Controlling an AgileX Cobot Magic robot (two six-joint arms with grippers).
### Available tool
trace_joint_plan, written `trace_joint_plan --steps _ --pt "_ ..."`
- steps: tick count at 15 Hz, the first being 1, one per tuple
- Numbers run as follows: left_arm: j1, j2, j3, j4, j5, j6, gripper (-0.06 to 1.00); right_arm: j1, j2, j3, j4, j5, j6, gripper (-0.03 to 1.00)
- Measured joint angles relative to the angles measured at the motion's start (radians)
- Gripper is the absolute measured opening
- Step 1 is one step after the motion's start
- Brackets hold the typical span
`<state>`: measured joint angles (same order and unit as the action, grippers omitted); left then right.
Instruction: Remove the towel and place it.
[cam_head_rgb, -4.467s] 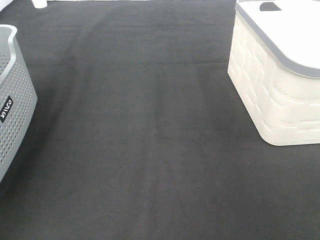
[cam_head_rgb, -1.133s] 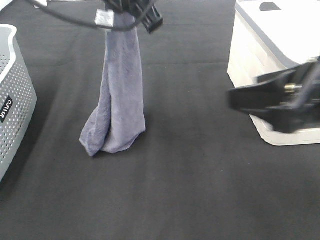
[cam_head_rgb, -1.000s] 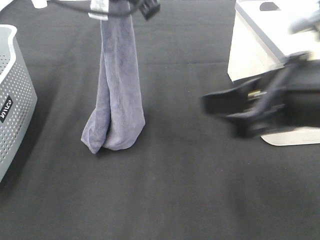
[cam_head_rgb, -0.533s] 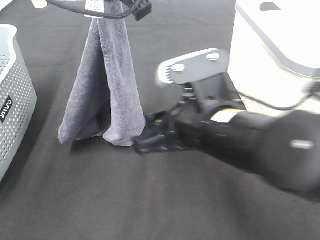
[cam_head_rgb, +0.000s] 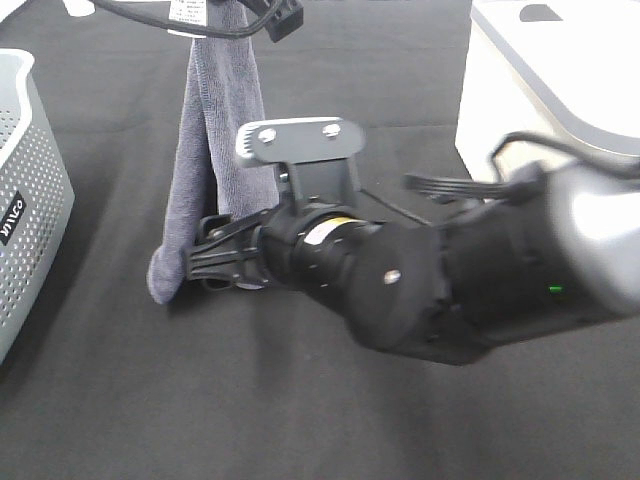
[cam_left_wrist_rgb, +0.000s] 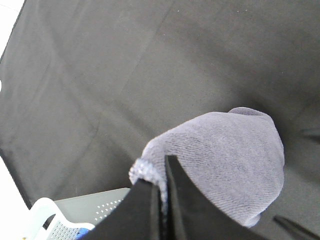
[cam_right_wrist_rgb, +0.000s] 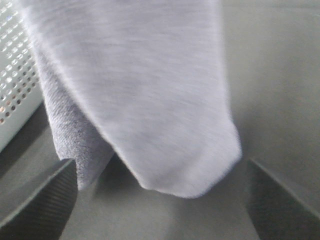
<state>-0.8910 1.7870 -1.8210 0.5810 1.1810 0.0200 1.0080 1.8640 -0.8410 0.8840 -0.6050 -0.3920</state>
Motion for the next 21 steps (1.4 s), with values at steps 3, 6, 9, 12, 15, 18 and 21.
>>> trace_joint_plan --steps 3,6,9,12,15,18,21 --pt "0.0 0.0 0.0 -0.001 0.0 0.0 0.0 0.0 0.106 -0.085 -0.01 -0.032 0.009 0.87" --pt "0.0 0.0 0.0 -0.002 0.001 0.0 0.0 0.0 0.194 -0.163 0.134 -0.079 0.014 0.86" --pt "0.0 0.0 0.0 -0.002 0.001 0.0 0.0 0.0 0.264 -0.225 0.219 -0.109 -0.009 0.86" --pt "0.0 0.0 0.0 0.001 0.001 -0.001 0.0 0.0 0.358 -0.262 0.223 -0.167 -0.009 0.86" --pt "0.0 0.0 0.0 0.013 0.002 -0.001 0.0 0.0 0.406 -0.264 0.231 -0.216 -0.009 0.81" --pt "0.0 0.0 0.0 0.017 0.007 -0.001 0.0 0.0 0.406 -0.265 0.235 -0.235 -0.009 0.69" --pt "0.0 0.0 0.0 0.02 0.008 -0.001 0.0 0.0 0.402 -0.263 0.238 -0.235 -0.009 0.44"
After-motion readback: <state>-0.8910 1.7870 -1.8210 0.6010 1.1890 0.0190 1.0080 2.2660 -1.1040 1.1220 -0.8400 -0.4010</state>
